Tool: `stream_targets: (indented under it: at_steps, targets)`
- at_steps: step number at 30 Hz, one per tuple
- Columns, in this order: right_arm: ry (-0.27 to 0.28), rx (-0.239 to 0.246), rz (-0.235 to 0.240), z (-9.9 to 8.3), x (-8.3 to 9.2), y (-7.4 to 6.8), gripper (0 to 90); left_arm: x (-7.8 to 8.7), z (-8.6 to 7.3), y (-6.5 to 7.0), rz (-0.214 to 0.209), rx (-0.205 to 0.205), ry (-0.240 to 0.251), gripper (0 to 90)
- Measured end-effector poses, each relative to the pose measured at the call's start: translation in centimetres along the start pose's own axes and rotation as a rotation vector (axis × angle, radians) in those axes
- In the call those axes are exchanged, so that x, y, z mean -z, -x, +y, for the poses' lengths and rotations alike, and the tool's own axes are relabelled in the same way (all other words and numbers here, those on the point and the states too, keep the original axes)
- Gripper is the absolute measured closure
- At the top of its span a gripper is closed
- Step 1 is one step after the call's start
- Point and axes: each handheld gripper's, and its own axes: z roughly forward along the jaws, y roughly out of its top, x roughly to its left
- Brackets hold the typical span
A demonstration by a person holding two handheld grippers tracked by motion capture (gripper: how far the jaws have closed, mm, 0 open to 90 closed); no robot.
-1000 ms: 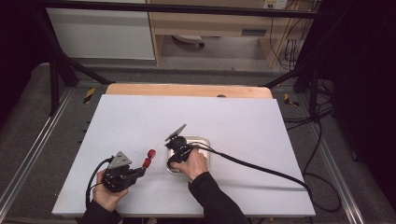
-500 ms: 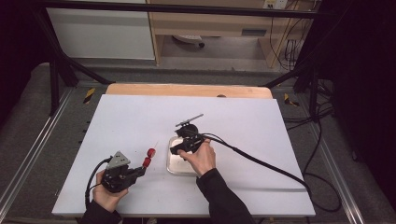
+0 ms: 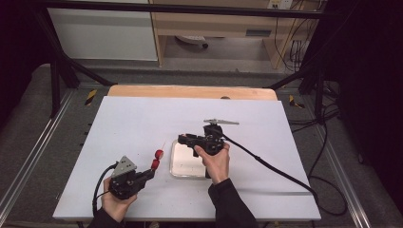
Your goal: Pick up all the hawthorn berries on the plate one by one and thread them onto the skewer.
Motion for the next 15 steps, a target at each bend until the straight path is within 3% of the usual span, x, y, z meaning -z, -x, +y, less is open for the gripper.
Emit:
stream_targets:
  at_steps: [7,8,9,11,15]
  targets:
    - [0.175,-0.050,0.060,-1.1,0.4,0.9,59.7,-1.3,0.5,2.3,-0.004,0.016,0.021,87.8]
    - [0.196,-0.047,0.065,-1.3,0.4,1.0,59.7,-1.5,0.5,2.6,-0.013,0.023,0.020,87.8]
    - [0.206,-0.046,0.070,-1.4,0.4,1.1,59.7,-1.9,0.6,2.9,-0.034,0.003,0.028,87.8]
    - [0.228,-0.033,0.073,-1.5,0.3,1.3,59.7,-2.3,0.7,3.4,-0.033,0.005,0.013,87.8]
    - [0.280,0.003,0.072,-1.6,0.3,1.6,59.7,-3.1,1.1,4.5,-0.051,0.035,-0.020,87.8]
